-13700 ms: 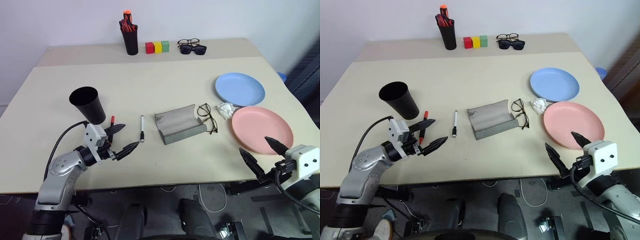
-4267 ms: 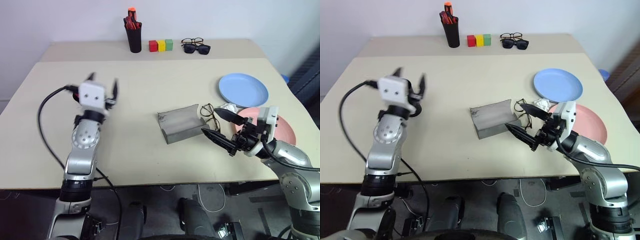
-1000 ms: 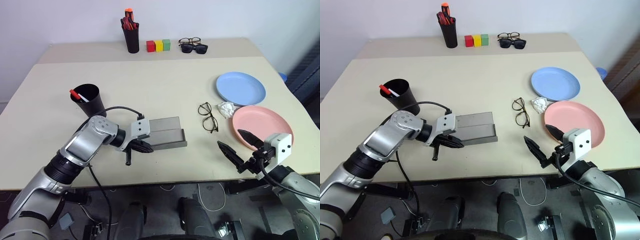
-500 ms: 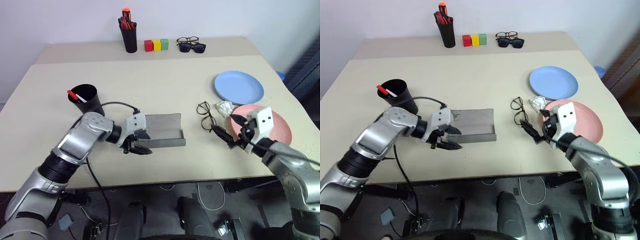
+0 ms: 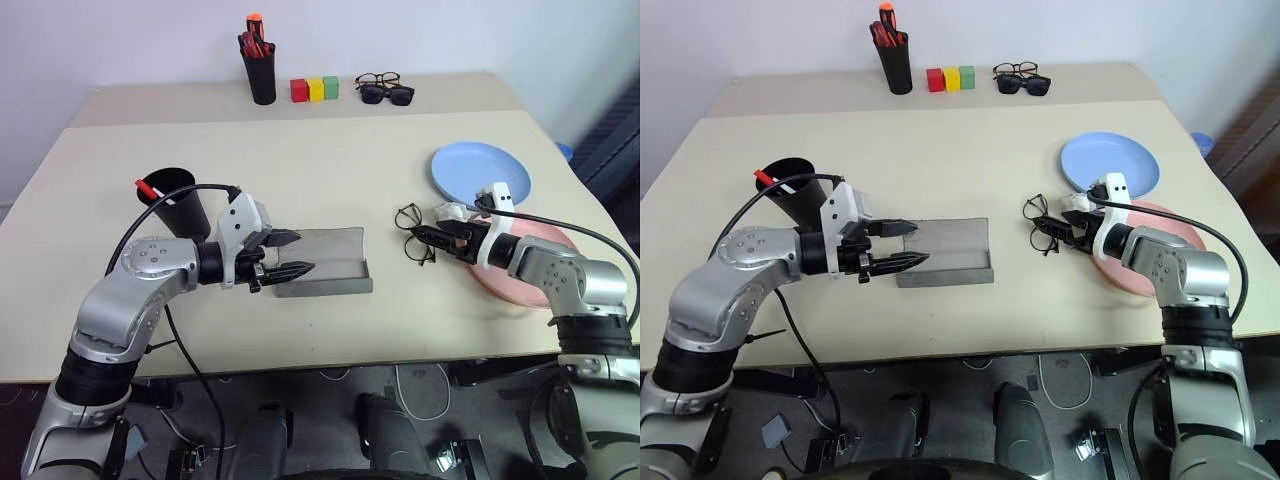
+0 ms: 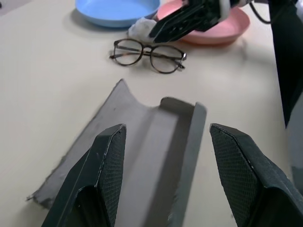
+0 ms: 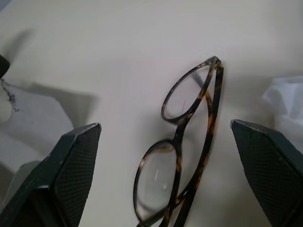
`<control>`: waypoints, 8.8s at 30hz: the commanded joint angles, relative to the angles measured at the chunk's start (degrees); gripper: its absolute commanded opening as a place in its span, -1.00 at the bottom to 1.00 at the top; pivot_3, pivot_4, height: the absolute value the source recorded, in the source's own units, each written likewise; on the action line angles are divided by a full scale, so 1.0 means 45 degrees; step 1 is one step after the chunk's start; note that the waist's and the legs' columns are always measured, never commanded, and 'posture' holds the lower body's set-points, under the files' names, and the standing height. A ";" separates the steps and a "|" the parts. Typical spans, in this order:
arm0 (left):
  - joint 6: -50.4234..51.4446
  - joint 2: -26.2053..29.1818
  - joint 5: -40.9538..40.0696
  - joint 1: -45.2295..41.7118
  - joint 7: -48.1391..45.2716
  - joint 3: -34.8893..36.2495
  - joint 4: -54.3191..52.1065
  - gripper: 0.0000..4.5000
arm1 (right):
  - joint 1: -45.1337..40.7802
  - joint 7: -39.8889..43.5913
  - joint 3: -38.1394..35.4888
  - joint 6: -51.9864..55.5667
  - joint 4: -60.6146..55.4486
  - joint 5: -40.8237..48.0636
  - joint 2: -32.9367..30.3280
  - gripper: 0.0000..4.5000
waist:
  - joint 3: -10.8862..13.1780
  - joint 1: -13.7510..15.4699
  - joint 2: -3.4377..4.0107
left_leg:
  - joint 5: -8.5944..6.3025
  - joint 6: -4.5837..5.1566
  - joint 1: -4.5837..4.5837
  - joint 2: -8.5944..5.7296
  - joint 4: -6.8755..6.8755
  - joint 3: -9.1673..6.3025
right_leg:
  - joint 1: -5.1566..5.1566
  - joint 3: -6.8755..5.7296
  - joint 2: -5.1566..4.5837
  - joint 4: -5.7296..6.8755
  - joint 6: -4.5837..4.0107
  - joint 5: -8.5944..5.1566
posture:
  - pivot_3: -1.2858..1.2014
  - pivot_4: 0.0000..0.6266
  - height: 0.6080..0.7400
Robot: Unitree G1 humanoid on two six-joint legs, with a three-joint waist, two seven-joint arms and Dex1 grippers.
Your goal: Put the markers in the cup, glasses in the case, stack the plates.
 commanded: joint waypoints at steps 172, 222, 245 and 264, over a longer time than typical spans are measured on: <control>-0.4351 -0.2376 0.1627 -0.5179 -0.5376 -0.3279 0.6548 1.00 | 0.8853 -0.2193 -0.2750 -0.5209 -0.6168 -0.2937 0.0261 0.02 | 0.0014 0.0063 0.0007 | 0.0023 -0.0011 0.0001 -0.0001 0.0019 0.0007 | 0.0008 0.0014 0.0003 0.0009 -0.0056 -0.0021 | 0.03 -0.52 1.00; -0.1437 -0.1987 0.0919 -0.1780 0.0043 -0.2115 0.2364 1.00 | -0.5010 -0.1586 0.1150 -1.4754 0.9584 -0.7716 -0.0696 0.78 | 0.0029 -0.0328 0.0021 | 0.0053 -0.0019 -0.0001 -0.0004 -0.0034 0.0010 | -0.0026 0.0028 0.0002 0.0006 -0.0017 0.0013 | 0.03 -0.52 1.00; -0.2277 -0.1767 0.1124 -0.2289 -0.0335 -0.2132 0.3351 1.00 | 0.1900 -0.2233 -0.1687 -0.4420 -0.1749 -0.1944 0.0962 0.78 | 0.0028 -0.0315 0.0028 | 0.0082 0.0032 0.0007 -0.0007 0.0004 0.0011 | -0.0018 0.0027 0.0003 0.0031 -0.0060 0.0057 | 0.03 -0.52 1.00; -0.1486 -0.1347 0.0724 -0.1924 0.0584 -0.1529 0.2645 1.00 | -0.1555 -0.1100 -0.1249 -0.7956 0.5292 -0.3394 0.0984 -0.98 | 0.0028 -0.0311 0.0028 | 0.0083 0.0030 0.0002 -0.0007 -0.0024 0.0011 | -0.0020 0.0027 0.0003 0.0006 -0.0052 0.0059 | 0.03 -0.52 1.00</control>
